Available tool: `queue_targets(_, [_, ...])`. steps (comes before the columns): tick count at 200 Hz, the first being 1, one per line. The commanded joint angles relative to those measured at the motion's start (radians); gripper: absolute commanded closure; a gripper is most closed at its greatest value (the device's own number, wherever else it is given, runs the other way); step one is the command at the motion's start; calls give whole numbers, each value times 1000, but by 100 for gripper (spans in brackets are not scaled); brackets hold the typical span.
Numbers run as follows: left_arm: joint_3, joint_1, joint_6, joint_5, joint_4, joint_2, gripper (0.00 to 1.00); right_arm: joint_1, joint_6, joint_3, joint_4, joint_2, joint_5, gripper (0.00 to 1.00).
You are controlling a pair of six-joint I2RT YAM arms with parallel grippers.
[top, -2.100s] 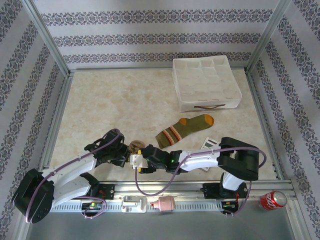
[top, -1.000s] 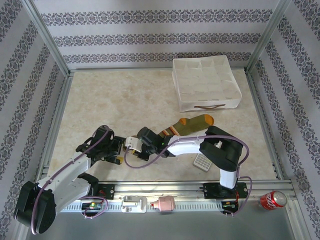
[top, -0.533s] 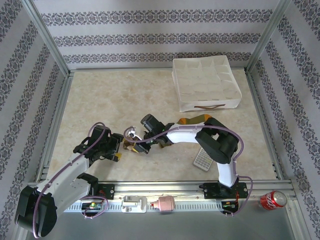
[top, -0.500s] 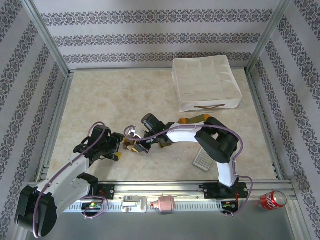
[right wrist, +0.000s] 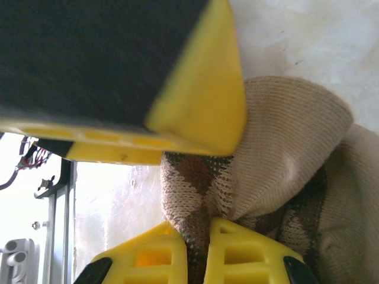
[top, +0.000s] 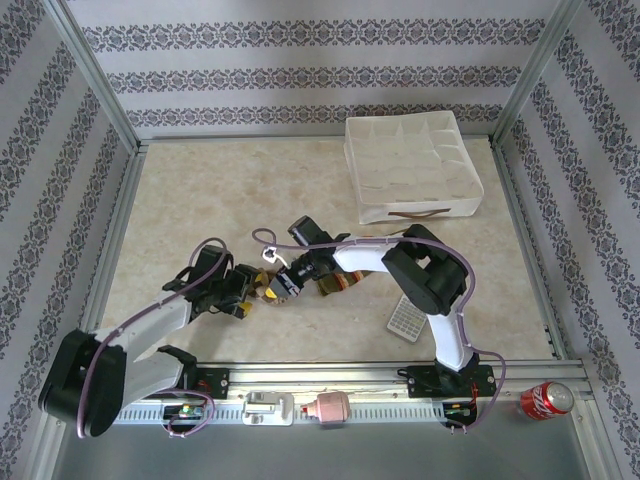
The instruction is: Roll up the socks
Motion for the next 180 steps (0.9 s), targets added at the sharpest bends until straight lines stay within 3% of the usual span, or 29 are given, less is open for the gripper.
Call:
queue_targets(1, [43, -29, 48, 7, 40, 60, 29, -3, 42, -30, -143, 86, 44, 100])
queue_targets(38, [28, -67, 24, -16, -141, 137, 55, -10, 45, -30, -127, 90, 28, 100])
queue_targets(65, [16, -80, 10, -15, -241, 192, 86, 0, 1, -61, -95, 35, 72, 100])
queue_targets(75, [18, -82, 12, -14, -267, 198, 94, 14, -46, -88, -77, -11, 132, 90])
queue_targets(93, [27, -80, 11, -22, -318, 191, 98, 68, -157, -191, 14, -157, 351, 70])
queue_targets(123, [37, -81, 9, -19, -363, 174, 99, 189, -357, -463, 362, -418, 722, 38])
queue_targets(154, [68, -80, 35, -19, -421, 166, 99, 322, -492, -467, 349, -441, 979, 36])
queue_targets(180, [75, -79, 35, -19, -426, 159, 98, 405, -558, -437, 365, -393, 1071, 35])
